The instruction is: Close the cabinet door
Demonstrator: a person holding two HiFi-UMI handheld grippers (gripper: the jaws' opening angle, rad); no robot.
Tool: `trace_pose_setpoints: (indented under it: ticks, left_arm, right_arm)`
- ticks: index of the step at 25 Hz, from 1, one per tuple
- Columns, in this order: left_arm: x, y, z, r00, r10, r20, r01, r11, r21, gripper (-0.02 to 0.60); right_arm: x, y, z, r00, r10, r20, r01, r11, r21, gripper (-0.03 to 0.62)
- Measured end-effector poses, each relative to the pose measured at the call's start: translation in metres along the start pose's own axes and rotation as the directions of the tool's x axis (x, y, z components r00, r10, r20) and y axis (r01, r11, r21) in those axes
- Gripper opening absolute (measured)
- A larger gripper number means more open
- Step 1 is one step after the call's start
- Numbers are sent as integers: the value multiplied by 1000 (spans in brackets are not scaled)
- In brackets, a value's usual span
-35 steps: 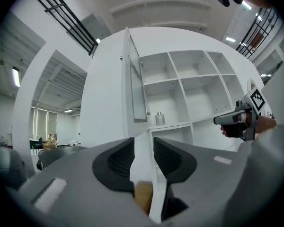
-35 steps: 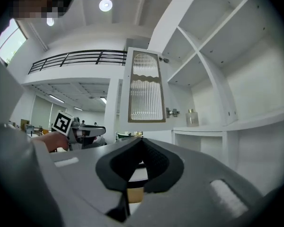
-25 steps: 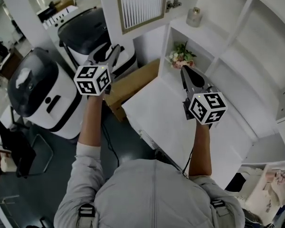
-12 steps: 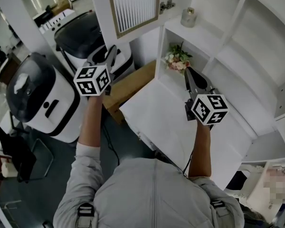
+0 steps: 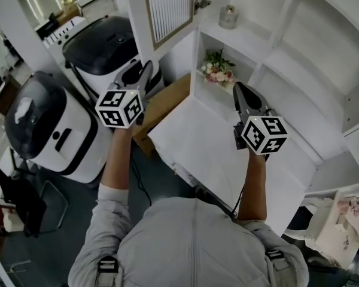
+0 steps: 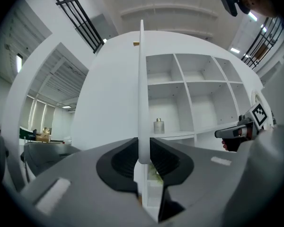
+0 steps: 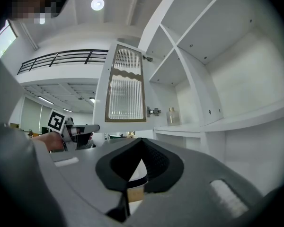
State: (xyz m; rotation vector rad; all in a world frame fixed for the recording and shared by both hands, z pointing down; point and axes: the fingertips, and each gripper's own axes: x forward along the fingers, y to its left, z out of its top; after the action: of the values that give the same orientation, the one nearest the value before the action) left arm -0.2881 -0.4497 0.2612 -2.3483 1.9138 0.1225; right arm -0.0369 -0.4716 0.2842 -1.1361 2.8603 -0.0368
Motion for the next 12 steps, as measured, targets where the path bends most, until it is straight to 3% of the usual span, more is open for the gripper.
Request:
trace_pose_setpoints:
  ticks: [7,12]
  left_arm:
    - [2,-32,2,993,-94,77,96,995,-21,100]
    - [10,-68,2,967,-237,88,238,971,1,138]
  right_arm:
    - [-16,-9,4,999,-43,3,43,999,3,2]
    - [-24,-16,3,998,-65,-1,65,998,6,2]
